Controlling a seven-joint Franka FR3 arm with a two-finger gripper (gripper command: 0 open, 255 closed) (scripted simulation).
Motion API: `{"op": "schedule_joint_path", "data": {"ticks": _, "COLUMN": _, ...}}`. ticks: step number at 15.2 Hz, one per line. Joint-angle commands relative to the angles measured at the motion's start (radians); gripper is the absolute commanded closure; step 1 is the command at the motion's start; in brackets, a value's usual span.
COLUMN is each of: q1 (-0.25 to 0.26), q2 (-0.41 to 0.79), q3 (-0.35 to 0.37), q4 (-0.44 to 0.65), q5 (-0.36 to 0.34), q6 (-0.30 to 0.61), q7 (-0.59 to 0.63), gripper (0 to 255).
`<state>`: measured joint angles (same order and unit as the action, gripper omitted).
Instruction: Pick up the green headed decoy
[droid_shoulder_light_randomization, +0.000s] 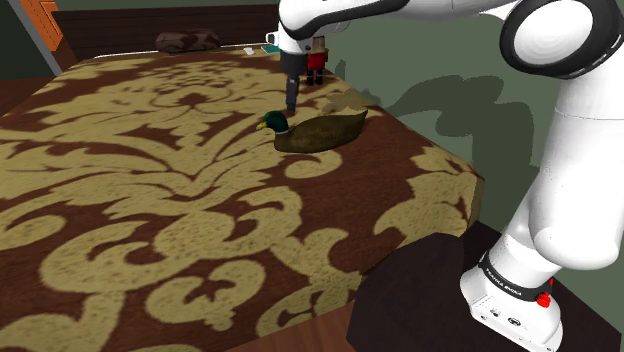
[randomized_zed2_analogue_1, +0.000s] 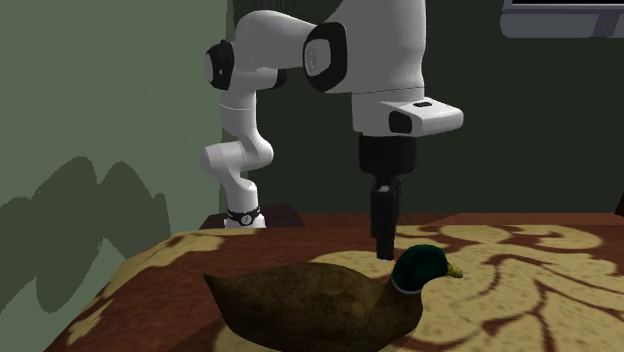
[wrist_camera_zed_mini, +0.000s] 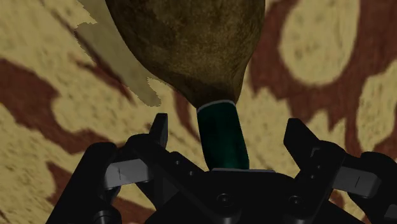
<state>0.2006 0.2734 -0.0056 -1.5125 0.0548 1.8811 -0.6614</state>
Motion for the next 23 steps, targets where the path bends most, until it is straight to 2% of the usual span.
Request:
{"op": "schedule_joint_path", "data": {"ticks": 1, "q1": 0.005, "q2": 0.062, "q3": 0.012, "q4": 0.075, "q5": 0.003, "q6": -0.017, "q7": -0.037, "gripper": 0}}
{"op": "schedule_joint_path", "data": {"ticks": 10, "q1": 0.006, "q2": 0.067, "q3": 0.013, "q4": -0.018, "q5": 0.005, "q6": 0.083, "q7": -0.042, "gripper": 0}}
{"op": "schedule_joint_path", "data": {"ticks": 11, "q1": 0.005, "q2": 0.067, "q3": 0.013, "q4": -0.019, "q5": 0.005, "q6": 0.083, "q7": -0.043, "gripper": 255}}
{"op": "schedule_joint_path", "data": {"ticks": 20, "q1": 0.006, "q2": 0.067, "q3": 0.013, "q4": -0.018, "q5": 0.005, "q6": 0.083, "q7": -0.042, "gripper": 255}}
{"op": "schedule_joint_path", "data": {"ticks": 23, "q1": 0.005, "q2": 0.063, "q3": 0.013, "q4": 0.016, "q5": 0.004, "q6": 0.044, "q7": -0.040, "gripper": 255}}
